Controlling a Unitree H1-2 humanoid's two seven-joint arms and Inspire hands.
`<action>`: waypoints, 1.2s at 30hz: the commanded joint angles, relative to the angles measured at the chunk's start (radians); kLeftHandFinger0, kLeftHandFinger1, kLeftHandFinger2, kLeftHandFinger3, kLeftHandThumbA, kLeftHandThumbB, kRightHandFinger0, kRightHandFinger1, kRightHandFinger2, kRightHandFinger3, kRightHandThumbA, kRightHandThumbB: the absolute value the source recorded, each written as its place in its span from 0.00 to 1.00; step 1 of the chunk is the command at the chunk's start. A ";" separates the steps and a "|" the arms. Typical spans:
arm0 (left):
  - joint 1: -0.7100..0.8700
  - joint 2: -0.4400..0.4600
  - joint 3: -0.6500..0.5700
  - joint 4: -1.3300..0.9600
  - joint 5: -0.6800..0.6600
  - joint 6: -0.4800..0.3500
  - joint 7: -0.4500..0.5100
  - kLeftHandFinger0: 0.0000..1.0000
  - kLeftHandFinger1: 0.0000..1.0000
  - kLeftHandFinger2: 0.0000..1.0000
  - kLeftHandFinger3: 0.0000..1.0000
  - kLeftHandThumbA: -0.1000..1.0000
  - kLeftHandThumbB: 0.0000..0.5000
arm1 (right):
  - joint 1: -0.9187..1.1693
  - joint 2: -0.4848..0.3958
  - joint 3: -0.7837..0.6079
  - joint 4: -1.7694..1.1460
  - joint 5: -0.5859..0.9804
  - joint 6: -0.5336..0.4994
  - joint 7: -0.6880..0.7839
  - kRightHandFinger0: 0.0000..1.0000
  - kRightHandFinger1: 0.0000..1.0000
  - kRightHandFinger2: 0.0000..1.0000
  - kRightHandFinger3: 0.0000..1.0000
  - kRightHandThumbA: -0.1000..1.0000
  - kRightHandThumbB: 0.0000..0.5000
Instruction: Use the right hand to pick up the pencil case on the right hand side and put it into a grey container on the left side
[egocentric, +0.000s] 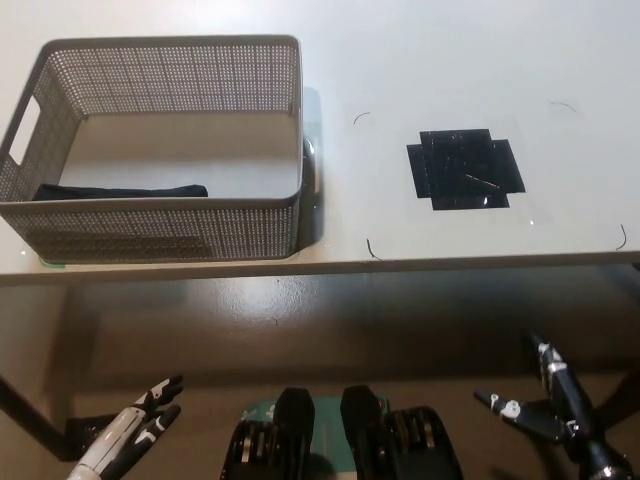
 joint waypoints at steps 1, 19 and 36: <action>-0.012 0.011 0.031 -0.018 -0.029 -0.011 0.023 0.98 1.00 1.00 1.00 1.00 0.64 | -0.096 -0.028 -0.014 0.122 0.097 -0.171 0.081 1.00 1.00 1.00 1.00 1.00 0.42; 0.026 -0.012 0.080 -0.028 -0.074 -0.022 0.015 1.00 1.00 1.00 1.00 1.00 0.67 | -0.108 -0.026 0.001 0.189 0.097 -0.183 0.103 1.00 1.00 1.00 1.00 1.00 0.45; 0.012 -0.012 0.081 -0.037 -0.061 0.003 0.024 1.00 1.00 1.00 1.00 1.00 0.71 | -0.117 -0.035 0.010 0.163 0.083 -0.161 0.110 1.00 1.00 1.00 1.00 1.00 0.43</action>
